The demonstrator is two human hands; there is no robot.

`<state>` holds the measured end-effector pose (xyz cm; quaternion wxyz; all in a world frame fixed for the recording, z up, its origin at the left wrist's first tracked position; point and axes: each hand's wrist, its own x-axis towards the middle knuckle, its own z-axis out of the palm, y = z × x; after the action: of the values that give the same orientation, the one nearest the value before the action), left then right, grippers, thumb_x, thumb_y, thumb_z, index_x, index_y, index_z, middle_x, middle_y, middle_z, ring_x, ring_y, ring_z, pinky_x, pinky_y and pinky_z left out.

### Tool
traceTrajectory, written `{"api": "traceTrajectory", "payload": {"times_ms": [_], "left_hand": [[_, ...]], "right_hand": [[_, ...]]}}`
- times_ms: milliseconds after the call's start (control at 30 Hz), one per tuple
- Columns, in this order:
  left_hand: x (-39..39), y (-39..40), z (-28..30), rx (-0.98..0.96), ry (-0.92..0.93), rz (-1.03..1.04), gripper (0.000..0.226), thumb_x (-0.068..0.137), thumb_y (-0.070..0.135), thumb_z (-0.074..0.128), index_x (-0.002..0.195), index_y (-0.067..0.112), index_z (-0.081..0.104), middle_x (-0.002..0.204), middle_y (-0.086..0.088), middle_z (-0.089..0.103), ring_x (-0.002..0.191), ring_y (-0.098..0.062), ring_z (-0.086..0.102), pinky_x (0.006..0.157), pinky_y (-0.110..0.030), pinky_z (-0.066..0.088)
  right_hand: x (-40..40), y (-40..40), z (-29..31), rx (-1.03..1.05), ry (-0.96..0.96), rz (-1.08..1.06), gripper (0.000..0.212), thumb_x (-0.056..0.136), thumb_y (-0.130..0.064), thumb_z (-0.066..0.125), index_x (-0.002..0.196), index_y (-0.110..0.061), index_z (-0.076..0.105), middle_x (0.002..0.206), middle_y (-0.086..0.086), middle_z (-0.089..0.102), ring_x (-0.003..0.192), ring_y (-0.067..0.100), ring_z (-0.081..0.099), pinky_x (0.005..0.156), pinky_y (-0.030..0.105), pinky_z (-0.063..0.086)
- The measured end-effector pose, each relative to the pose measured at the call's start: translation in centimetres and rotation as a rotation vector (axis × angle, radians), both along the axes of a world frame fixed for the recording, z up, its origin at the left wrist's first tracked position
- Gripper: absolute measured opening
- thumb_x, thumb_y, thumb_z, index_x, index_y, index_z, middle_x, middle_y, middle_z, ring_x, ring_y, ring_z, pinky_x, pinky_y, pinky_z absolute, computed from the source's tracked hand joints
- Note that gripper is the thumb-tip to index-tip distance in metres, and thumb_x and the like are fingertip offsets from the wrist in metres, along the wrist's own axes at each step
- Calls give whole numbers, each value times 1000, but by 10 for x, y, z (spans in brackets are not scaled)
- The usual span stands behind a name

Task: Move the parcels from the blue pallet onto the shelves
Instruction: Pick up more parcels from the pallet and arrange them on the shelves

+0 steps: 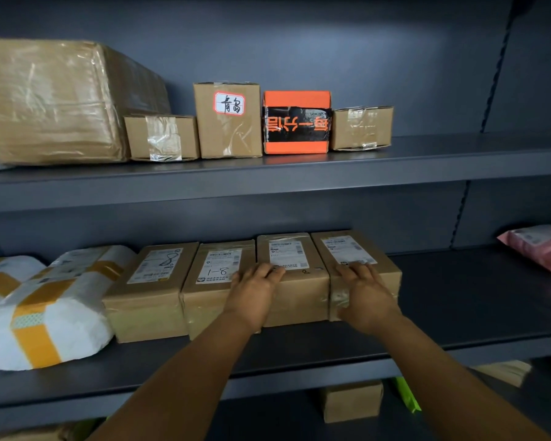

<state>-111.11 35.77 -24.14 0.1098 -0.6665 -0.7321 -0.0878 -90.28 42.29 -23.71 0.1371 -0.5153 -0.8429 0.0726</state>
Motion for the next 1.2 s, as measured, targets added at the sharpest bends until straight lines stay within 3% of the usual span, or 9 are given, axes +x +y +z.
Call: {"api": "traceTrajectory", "payload": {"times_ms": [200,467,567,800,1033,1133,1200], "left_hand": [[-2,-1,1,-55,39,7,96,78,-3,64,152,28,12,155,-2,17,145,-27,12,117,-46,13],[-2,-2,10,-167,-40,-28,97,79,-8,55,153,23,0,159,-4,2,147,-31,-5,117,-42,-2],[-3,-5,18,-204,-30,-48,99,79,-15,50,153,24,-2,160,-4,-1,147,-31,-6,119,-41,1],[0,-4,19,-116,46,-66,89,84,-10,52,154,18,6,159,-9,11,147,-28,7,118,-34,12],[0,-4,24,-115,51,-79,83,85,-13,48,154,15,12,159,-10,15,146,-26,15,116,-32,19],[0,-4,26,-131,31,-67,83,85,-10,50,154,15,11,159,-10,13,145,-27,18,116,-33,21],[0,-6,23,-124,14,-48,90,84,-7,56,154,17,4,160,-10,9,147,-26,11,119,-35,14]], "right_hand": [[0,0,0,8,-42,-11,95,81,-28,70,154,-26,9,159,1,11,148,24,2,120,32,9],[-1,-3,4,-8,-77,-16,98,81,-27,70,154,-25,5,160,3,7,148,25,-1,120,34,8],[-2,-4,4,-4,-98,-22,100,81,-27,72,154,-25,4,160,3,7,148,25,0,120,35,9],[-4,1,5,1,-141,-20,104,78,-25,74,153,-25,3,160,2,6,148,26,-1,120,38,15],[-4,10,3,21,-167,-1,111,73,-34,78,153,-25,2,161,1,5,148,27,-1,120,44,17],[-4,8,5,11,-170,1,114,72,-40,77,153,-24,-2,161,2,1,148,27,-4,120,45,14],[-5,0,8,8,-172,-13,116,75,-43,75,153,-22,-8,161,2,-7,148,26,-11,121,45,8]]}}
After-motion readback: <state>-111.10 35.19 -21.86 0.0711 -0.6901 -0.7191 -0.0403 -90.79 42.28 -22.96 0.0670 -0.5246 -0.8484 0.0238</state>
